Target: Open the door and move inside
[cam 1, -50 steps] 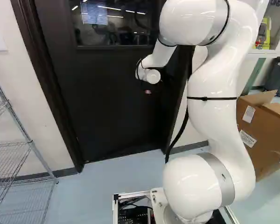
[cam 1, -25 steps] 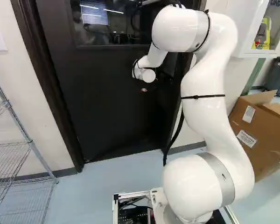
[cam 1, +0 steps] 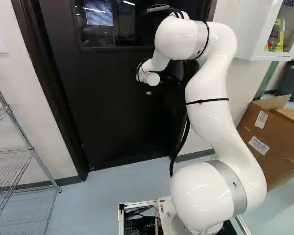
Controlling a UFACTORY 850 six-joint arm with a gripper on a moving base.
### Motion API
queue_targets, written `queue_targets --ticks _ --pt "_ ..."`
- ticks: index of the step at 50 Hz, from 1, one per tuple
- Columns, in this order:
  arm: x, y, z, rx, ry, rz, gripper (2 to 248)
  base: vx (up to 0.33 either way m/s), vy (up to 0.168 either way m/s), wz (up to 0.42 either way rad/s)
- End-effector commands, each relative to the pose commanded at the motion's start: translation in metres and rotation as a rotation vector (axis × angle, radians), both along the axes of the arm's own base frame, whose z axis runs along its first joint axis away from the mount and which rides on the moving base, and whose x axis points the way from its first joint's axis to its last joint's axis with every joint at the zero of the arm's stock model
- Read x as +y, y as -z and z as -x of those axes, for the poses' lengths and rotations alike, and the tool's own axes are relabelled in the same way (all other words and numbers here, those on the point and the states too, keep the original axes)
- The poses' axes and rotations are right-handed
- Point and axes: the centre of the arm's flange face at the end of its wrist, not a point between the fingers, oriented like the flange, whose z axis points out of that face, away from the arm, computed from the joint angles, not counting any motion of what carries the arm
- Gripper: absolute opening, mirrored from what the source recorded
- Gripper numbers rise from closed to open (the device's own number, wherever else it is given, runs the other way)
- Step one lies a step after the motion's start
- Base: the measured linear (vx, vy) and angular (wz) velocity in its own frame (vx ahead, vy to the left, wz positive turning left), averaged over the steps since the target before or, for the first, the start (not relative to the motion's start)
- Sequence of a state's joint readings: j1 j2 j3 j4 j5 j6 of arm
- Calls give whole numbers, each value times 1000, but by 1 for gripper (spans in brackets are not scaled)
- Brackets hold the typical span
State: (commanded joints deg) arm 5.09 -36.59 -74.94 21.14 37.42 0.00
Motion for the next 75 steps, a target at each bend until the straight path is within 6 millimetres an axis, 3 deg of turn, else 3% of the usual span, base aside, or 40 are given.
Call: queue_targets --ticks 33,57,66,75 --pt "51 11 -37 0 -183 89 247 0 0 0" --pt "88 15 -50 -20 -233 93 247 0 0 0" --pt "92 16 -52 -23 -238 93 247 0 0 0" --pt "84 13 -44 -13 -229 93 247 0 0 0"
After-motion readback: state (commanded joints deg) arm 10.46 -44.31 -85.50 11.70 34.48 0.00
